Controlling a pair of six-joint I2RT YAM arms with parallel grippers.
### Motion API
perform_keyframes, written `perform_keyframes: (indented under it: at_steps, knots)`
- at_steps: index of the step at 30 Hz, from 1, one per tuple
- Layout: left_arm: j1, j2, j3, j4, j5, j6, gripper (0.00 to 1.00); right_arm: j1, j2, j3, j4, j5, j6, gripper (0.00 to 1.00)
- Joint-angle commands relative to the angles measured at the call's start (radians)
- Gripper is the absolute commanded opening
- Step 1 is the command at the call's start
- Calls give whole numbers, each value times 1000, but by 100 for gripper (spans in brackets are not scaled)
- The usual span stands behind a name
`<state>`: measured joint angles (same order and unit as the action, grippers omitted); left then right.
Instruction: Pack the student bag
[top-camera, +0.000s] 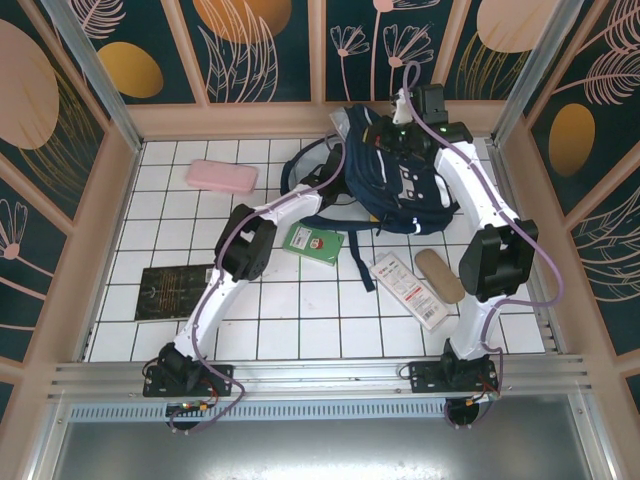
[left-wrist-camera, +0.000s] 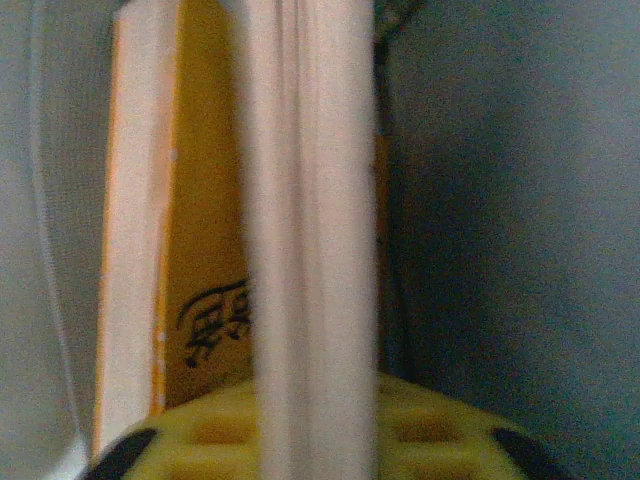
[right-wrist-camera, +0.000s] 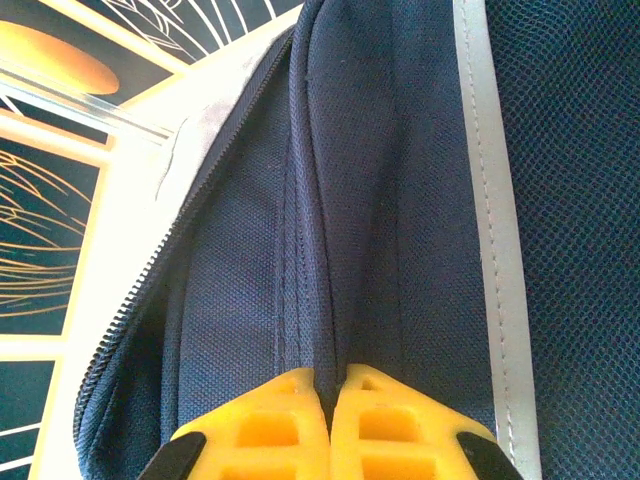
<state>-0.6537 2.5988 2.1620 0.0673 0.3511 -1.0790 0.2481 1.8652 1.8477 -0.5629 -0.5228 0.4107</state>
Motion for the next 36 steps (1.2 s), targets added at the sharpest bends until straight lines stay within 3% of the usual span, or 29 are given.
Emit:
perform_keyframes:
  at_steps: [1,4,15,22,36]
  knots:
    - [-3,-7,54,-116,-65,76,43,-3,-106,-4,153,-88,17,0]
    - [-4,-55,23,-132,-94,118,56,-13,-109,-22,162,-89,20,0]
    - [-3,-219,-55,-213,-153,229,76,-27,-109,-70,172,-70,8,0]
    - [25,-370,-255,-254,-216,241,77,-26,-98,-131,185,-30,-23,0]
    - [194,-878,-879,-246,-324,191,77,40,78,-120,181,104,-134,0]
